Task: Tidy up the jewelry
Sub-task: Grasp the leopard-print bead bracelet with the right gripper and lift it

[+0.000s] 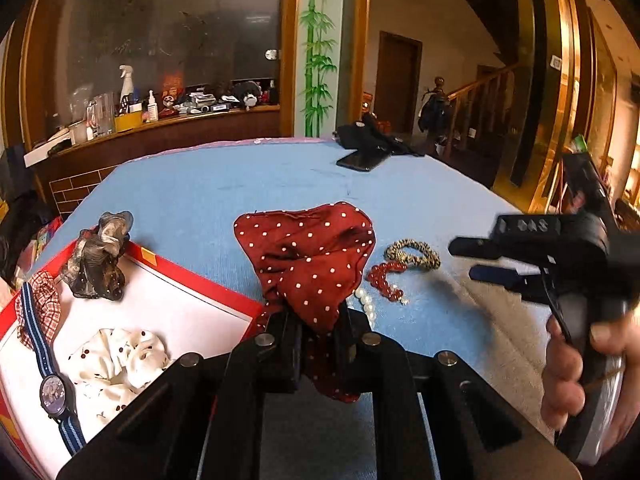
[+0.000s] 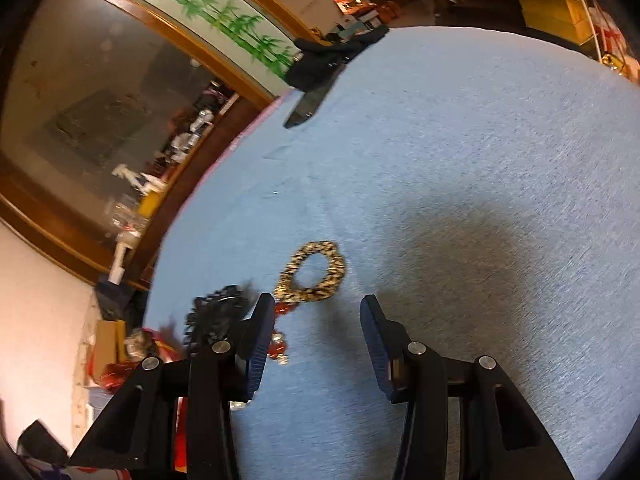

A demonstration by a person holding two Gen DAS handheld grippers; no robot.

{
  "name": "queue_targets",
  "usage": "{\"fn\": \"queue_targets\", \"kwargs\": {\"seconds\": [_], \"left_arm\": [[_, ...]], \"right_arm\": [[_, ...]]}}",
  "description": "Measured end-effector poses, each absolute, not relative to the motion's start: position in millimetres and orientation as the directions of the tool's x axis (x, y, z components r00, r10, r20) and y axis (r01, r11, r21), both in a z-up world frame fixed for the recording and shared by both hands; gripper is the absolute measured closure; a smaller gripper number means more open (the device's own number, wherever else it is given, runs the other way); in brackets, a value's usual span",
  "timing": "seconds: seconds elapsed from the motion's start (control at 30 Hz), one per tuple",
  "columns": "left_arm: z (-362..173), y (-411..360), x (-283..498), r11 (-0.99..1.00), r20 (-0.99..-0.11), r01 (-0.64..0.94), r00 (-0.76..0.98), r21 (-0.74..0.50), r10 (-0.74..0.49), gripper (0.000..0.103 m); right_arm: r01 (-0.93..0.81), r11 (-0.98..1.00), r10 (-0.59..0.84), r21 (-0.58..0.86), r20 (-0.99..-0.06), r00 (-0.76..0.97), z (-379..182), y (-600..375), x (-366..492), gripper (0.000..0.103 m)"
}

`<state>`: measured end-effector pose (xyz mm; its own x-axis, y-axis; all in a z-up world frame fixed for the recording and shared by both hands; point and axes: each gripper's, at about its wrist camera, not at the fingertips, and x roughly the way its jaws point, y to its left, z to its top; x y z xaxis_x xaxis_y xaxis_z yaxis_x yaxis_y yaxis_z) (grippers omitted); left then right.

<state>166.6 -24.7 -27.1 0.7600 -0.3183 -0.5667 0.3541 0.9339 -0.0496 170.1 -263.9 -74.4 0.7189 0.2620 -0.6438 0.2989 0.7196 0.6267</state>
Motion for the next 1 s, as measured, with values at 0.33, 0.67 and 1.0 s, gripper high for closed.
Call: {"fn": "queue_targets", "kwargs": {"seconds": [0.33, 0.67, 1.0], "left_arm": [[-29.2, -18.7, 168.2, 0.93, -0.588, 0.359, 0.737, -0.077, -0.333, 0.092], [-30.6, -18.1, 167.0, 0.933, -0.592, 0.354, 0.738, -0.071, -0.325, 0.092], [-40.7, -28.5, 165.0, 0.933, -0.607, 0.36, 0.738, -0.013, -0.293, 0.092]], "right_arm": [[0.262, 0.917, 0.095, 0.302, -0.802, 0.59, -75.5, -242.4, 244.0, 0.066], [0.185, 0.974, -0.037, 0.133, -0.711, 0.702, -49.8, -229.7, 227.7, 0.097], [0.115, 0.971, 0.023, 0.208, -0.565, 0.825, -12.5, -224.5, 202.1, 0.097]]}}
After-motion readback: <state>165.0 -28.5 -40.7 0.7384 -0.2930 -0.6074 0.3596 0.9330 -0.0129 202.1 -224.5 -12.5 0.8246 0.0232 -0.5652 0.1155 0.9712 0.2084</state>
